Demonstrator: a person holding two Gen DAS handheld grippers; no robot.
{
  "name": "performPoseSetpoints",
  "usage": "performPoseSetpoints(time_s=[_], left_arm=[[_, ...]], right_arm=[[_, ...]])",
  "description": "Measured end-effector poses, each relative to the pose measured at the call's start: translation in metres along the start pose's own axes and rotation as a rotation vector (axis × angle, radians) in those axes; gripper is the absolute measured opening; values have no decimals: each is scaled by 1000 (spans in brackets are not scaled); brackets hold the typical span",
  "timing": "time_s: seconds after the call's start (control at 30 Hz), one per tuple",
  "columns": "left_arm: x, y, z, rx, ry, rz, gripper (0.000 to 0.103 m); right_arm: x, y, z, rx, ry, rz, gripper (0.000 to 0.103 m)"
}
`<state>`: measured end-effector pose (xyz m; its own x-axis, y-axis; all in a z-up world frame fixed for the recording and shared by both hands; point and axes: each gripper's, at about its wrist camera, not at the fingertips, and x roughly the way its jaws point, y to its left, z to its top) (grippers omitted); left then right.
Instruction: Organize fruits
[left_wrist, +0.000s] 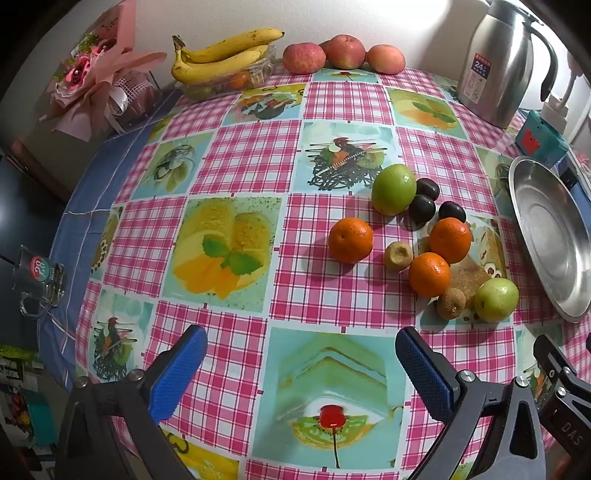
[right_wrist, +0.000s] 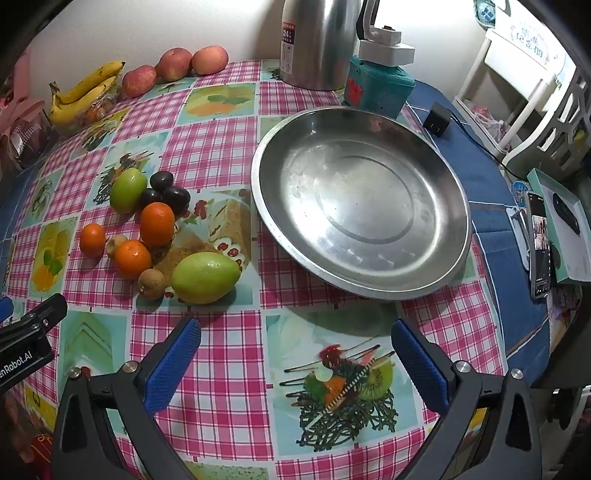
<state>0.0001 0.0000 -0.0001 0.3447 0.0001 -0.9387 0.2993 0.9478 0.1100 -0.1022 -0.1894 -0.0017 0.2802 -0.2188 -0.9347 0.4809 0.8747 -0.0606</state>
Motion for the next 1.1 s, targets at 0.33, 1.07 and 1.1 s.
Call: performPoseSetpoints(time_s=[0.33, 1.07, 1.1], left_arm=[[1, 0, -1, 2, -1, -1, 103], [1, 0, 0, 4, 3, 2, 103], [1, 0, 0, 5, 4, 2, 103]], right_arm=[[1, 0, 0, 0, 5, -2, 103], [1, 0, -3, -2, 12, -10, 103], [1, 0, -3, -2, 14, -10, 103]])
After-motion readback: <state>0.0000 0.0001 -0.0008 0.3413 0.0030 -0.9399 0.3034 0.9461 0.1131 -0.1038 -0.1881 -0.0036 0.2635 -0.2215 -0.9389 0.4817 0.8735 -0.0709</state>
